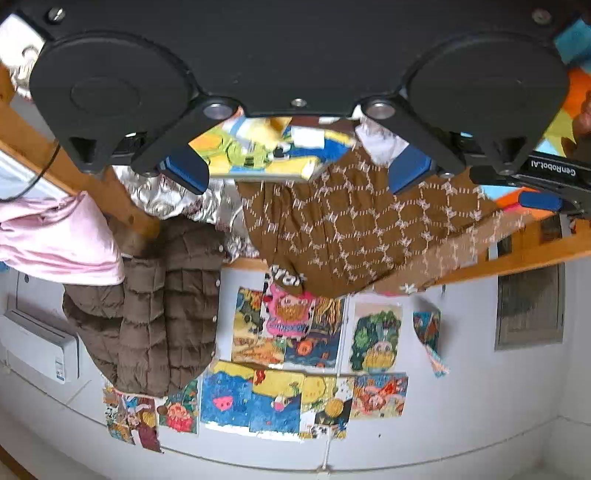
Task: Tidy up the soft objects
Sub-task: 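Lift both tools away from the tray back toward the pile, then grasp the patterned cloth with the left gripper while the right gripper grasps the white drawstring bag, then carry the cloth and drawstring bag into the cartoon tray and release both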
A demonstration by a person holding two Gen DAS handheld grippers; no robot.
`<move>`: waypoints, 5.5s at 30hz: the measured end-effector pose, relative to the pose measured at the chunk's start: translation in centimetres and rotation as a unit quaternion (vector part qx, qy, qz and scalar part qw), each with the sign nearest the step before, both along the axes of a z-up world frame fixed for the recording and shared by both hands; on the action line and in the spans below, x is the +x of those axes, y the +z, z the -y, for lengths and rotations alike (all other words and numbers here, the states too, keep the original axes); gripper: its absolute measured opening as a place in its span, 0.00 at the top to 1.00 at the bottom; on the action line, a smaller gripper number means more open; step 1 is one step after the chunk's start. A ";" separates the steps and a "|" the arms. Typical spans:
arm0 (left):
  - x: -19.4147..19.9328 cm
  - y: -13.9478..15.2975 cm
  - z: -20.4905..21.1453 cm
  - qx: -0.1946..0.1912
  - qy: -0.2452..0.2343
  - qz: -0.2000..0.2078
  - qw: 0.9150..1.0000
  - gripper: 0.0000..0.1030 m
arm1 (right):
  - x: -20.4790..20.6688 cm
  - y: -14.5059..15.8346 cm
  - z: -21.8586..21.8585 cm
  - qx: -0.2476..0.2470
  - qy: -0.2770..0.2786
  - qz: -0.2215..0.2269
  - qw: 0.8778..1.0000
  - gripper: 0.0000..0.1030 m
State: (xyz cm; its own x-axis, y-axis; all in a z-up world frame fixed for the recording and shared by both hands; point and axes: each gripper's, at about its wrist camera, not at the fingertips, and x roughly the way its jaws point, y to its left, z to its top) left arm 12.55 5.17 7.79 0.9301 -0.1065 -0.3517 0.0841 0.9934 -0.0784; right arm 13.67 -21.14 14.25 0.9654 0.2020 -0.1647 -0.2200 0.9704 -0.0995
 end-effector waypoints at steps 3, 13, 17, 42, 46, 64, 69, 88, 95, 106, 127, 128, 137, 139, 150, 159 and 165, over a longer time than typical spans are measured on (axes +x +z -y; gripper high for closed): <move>-0.2 -1.3 -0.2 0.013 -0.002 -0.017 1.000 0.01 | -0.8 -2.0 -0.7 -0.002 0.000 -0.013 1.000 0.00; -0.5 -3.6 -0.4 0.055 -0.023 -0.061 0.996 0.01 | -2.0 -8.2 -2.6 -0.007 -0.008 -0.065 0.998 0.01; -0.4 -4.3 -0.3 0.074 -0.031 -0.079 0.994 0.01 | -1.4 -9.7 -3.4 -0.020 -0.004 -0.078 0.997 0.01; 1.9 -4.3 1.2 0.222 -0.180 -0.143 0.947 0.01 | 0.5 -17.3 -6.6 -0.052 0.019 -0.111 0.992 0.01; 3.7 -5.1 2.2 0.234 -0.205 -0.152 0.938 0.03 | 2.4 -16.7 -7.2 -0.062 0.064 -0.102 0.991 0.01; 9.7 -8.1 5.1 0.269 -0.280 -0.186 0.903 0.06 | 10.3 -18.1 -4.4 -0.006 0.096 -0.114 0.989 0.11; 10.3 -9.3 5.2 0.272 -0.290 -0.193 0.897 0.05 | 10.6 -18.5 -3.7 0.006 0.099 -0.125 0.987 0.14; 11.8 -9.6 4.2 0.223 -0.313 -0.218 0.897 0.32 | 11.7 -20.0 -5.2 0.004 0.110 -0.152 0.982 0.37; 12.0 -9.6 4.3 0.215 -0.316 -0.225 0.896 0.43 | 11.8 -20.1 -5.1 0.010 0.108 -0.152 0.982 0.46; 11.4 -9.2 2.8 0.205 -0.302 -0.236 0.901 0.47 | 11.6 -19.7 -5.2 0.013 0.117 -0.147 0.982 0.66; 9.9 -6.0 2.2 0.157 -0.283 -0.216 0.921 0.59 | 10.3 -18.8 -5.9 -0.045 0.125 -0.088 0.987 0.96; 9.8 -5.8 2.2 0.154 -0.280 -0.214 0.923 0.59 | 10.1 -18.7 -6.0 -0.053 0.124 -0.081 0.988 0.96; 10.8 -3.5 1.7 0.065 -0.256 -0.202 0.943 0.59 | 9.5 -16.9 -5.4 -0.101 0.102 -0.027 0.989 0.97; 11.3 -3.0 2.1 0.059 -0.261 -0.183 0.946 0.59 | 9.4 -16.5 -5.2 -0.108 0.094 -0.017 0.990 0.97; 15.7 -1.9 1.8 -0.016 -0.244 -0.123 0.962 0.59 | 10.4 -14.2 -5.0 -0.135 0.042 0.028 0.990 0.97; 22.3 -2.3 0.5 -0.065 -0.205 -0.082 0.973 0.59 | 14.4 -11.1 -5.7 -0.165 -0.003 0.050 0.985 0.97; 26.6 -3.4 1.5 -0.089 -0.179 -0.082 0.976 0.59 | 18.7 -8.9 -6.0 -0.186 -0.013 0.064 0.980 0.97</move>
